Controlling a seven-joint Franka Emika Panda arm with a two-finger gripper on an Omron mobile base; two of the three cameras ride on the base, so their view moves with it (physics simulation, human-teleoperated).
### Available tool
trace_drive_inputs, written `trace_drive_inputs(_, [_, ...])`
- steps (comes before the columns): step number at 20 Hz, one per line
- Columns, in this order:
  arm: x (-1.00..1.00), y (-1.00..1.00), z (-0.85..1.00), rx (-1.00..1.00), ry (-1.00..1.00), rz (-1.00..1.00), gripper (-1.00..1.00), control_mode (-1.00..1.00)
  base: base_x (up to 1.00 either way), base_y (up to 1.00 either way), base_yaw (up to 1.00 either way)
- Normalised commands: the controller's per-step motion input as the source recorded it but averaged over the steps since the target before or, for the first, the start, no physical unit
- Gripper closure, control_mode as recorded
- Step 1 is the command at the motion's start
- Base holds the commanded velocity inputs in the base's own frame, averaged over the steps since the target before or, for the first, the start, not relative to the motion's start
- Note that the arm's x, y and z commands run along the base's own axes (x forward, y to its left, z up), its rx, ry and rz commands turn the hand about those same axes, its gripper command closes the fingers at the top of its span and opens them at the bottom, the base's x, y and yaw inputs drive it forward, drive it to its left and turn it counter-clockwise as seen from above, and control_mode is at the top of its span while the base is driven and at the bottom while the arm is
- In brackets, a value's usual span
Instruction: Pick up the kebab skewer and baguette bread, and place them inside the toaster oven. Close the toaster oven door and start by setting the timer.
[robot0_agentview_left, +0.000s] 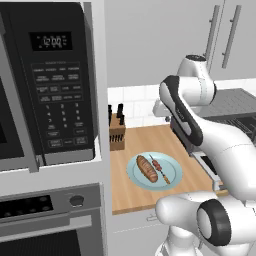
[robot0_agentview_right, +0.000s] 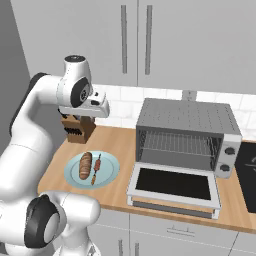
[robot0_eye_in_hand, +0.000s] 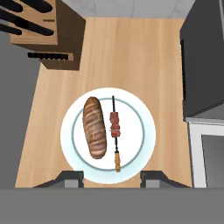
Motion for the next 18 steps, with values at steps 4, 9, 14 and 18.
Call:
trace_drive_inputs(4, [0.0,-0.32,-0.01,0.0,0.0,0.02,-1.0,-1.0,0.0,0.0,0.0])
trace_drive_inputs(9, [-0.04,-0.85,-0.03,0.0,-0.04,0.06,-1.0,-1.0,0.0,0.0,0.0])
trace_drive_inputs(14, [-0.1,-0.95,-0.06,0.0,0.0,0.07,-1.0,-1.0,0.0,0.0,0.0])
trace_drive_inputs(18, [-0.23,-0.63,-0.38,-0.01,0.0,0.05,-1.0,-1.0,0.0,0.0,0.0])
